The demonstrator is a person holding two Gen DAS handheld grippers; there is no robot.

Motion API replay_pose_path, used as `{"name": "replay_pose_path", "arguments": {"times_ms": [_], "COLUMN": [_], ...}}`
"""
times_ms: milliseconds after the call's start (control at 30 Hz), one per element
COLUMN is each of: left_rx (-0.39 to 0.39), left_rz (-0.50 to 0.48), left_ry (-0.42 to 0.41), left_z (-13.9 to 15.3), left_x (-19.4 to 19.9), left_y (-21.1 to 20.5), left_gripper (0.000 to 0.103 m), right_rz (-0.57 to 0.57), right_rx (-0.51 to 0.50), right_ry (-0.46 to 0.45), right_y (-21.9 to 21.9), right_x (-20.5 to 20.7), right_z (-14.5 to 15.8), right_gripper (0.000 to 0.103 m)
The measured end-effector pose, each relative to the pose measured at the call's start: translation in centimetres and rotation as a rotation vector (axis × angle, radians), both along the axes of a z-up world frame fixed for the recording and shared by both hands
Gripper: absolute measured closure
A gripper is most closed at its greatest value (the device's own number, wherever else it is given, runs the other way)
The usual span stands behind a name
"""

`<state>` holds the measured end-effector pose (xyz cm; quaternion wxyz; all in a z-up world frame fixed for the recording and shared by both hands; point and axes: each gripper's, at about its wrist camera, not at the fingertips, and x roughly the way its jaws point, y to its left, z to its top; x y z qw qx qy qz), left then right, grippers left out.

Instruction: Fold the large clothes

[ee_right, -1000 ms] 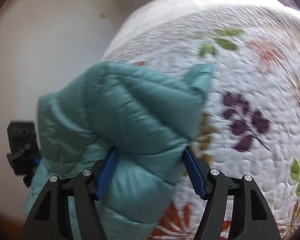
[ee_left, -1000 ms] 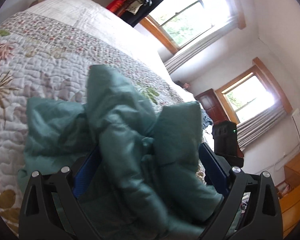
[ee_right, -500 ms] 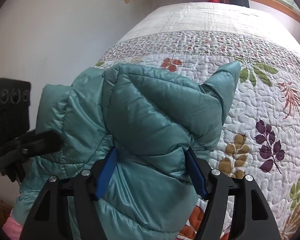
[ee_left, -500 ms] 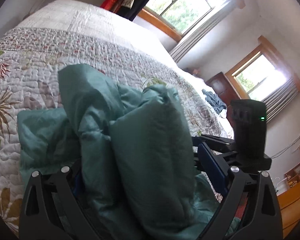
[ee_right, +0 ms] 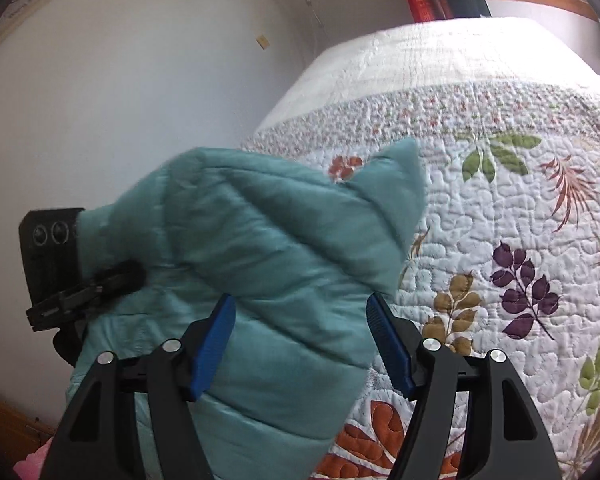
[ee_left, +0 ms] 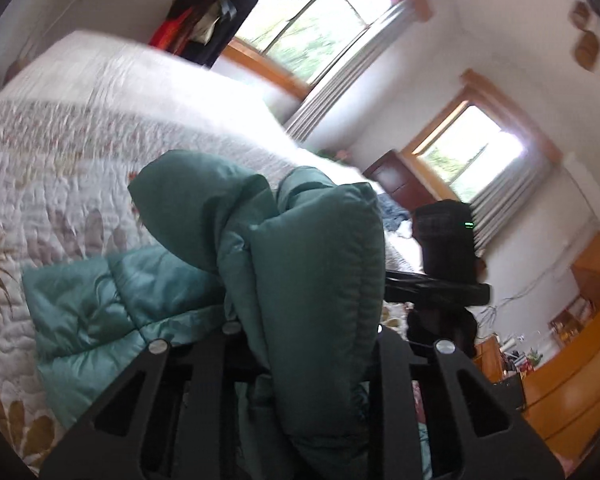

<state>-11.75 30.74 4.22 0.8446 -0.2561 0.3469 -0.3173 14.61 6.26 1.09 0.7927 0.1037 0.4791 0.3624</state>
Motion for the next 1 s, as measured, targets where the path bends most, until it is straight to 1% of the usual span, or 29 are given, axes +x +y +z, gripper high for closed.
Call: {"name": "replay_pose_path", "arguments": {"times_ms": [67, 133, 233, 333, 367, 433, 467, 533, 567, 633, 700, 767, 833, 933, 1000], "left_rx": [-0.019, -0.031, -0.057, -0.128, -0.131, -0.12, -0.118, -0.118, -0.114, -0.104, -0.118, -0.128, -0.11, -0.051, 0.002], "left_rz": [0.004, 0.03, 0.075, 0.12, 0.127, 0.148, 0.15, 0.153, 0.151, 0.145, 0.142, 0.141, 0.155, 0.222, 0.275], "left_ry": [-0.023, -0.023, 0.011, 0.063, 0.074, 0.105, 0.113, 0.135, 0.144, 0.167, 0.183, 0.194, 0.206, 0.209, 0.17], "left_z": [0.2, -0.7, -2.8, -5.4, -5.7, -7.3, -7.7, -8.8, -9.4, -10.5, -11.2, -11.5, -11.2, -9.6, -7.7], "left_x": [-1.2, -2.3, -3.5, -4.1, -4.3, -4.0, -4.0, -3.6, -3.5, -3.0, -2.8, -2.7, -2.8, -4.3, -6.4], "left_y": [1.2, 2.9, 5.0, 7.6, 8.1, 8.9, 9.1, 9.7, 9.8, 9.8, 10.1, 10.2, 10.4, 11.0, 11.4], "left_gripper": [0.082, 0.082, 0.081, 0.079, 0.079, 0.076, 0.075, 0.07, 0.068, 0.06, 0.056, 0.054, 0.047, 0.045, 0.045], "right_rz": [0.018, 0.046, 0.117, 0.213, 0.244, 0.316, 0.338, 0.346, 0.348, 0.349, 0.344, 0.337, 0.337, 0.329, 0.328], "right_rx": [0.005, -0.011, -0.03, -0.059, -0.072, -0.107, -0.13, -0.197, -0.232, -0.271, -0.299, -0.331, -0.368, -0.386, -0.384], "right_ry": [-0.03, -0.066, -0.091, -0.122, -0.13, -0.126, -0.117, -0.115, -0.129, -0.121, -0.102, -0.106, -0.119, -0.128, -0.132], "right_y": [0.3, 1.1, 3.0, 6.0, 7.0, 9.2, 10.2, 11.7, 12.3, 13.1, 13.8, 14.3, 14.8, 15.1, 14.8], "right_x": [-0.6, -1.5, -3.5, -6.1, -6.9, -8.7, -9.3, -10.1, -10.5, -10.6, -10.6, -11.1, -11.7, -12.2, -12.8], "right_z": [0.8, 1.5, 2.3, 2.9, 2.9, 2.6, 2.2, 1.5, 1.1, 0.2, -1.1, -1.9, -2.2, -1.5, -0.7], "right_gripper": [0.034, 0.034, 0.034, 0.034, 0.034, 0.034, 0.034, 0.034, 0.034, 0.032, 0.031, 0.031, 0.03, 0.029, 0.03]}}
